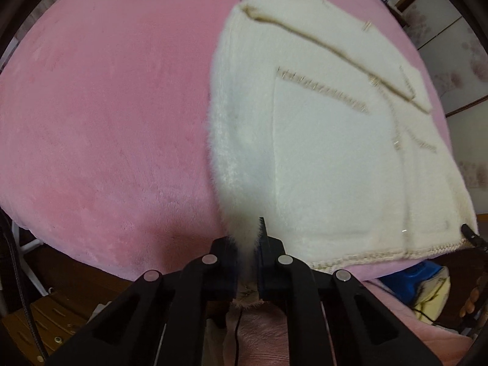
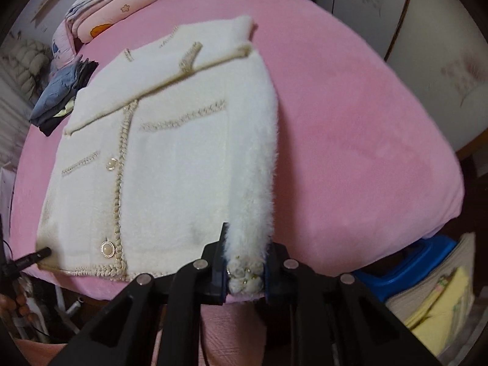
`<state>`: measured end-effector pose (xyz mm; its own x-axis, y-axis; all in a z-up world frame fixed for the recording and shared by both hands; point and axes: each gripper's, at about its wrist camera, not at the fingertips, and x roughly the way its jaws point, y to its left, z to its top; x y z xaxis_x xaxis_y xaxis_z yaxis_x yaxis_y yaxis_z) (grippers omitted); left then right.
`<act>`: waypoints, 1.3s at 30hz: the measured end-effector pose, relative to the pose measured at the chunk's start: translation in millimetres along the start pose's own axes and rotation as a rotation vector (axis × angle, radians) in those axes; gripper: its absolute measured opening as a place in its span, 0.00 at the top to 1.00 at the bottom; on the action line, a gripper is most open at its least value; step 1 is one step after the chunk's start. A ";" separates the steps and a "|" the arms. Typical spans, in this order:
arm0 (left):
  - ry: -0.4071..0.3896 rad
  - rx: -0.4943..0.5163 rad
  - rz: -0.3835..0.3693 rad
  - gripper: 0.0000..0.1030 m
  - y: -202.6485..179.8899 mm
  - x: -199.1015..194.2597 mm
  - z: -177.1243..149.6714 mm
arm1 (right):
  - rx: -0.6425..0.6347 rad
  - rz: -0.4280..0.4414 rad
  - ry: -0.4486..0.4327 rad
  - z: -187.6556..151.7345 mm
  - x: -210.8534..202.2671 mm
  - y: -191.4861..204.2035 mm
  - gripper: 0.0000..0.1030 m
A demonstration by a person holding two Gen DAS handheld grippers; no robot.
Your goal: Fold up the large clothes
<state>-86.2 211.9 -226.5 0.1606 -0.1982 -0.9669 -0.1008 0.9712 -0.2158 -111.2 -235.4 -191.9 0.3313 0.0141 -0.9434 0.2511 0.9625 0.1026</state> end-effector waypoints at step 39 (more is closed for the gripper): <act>-0.336 -0.483 -0.141 0.93 -4.2 -49.0 342.3 | 0.156 0.191 -0.182 364.7 35.3 4.2 0.85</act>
<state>242.4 262.8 -131.6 0.4985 -0.1920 -0.8454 -0.4772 0.7533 -0.4525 233.2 -329.7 -109.8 0.5402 0.1288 -0.8316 0.3008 0.8934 0.3337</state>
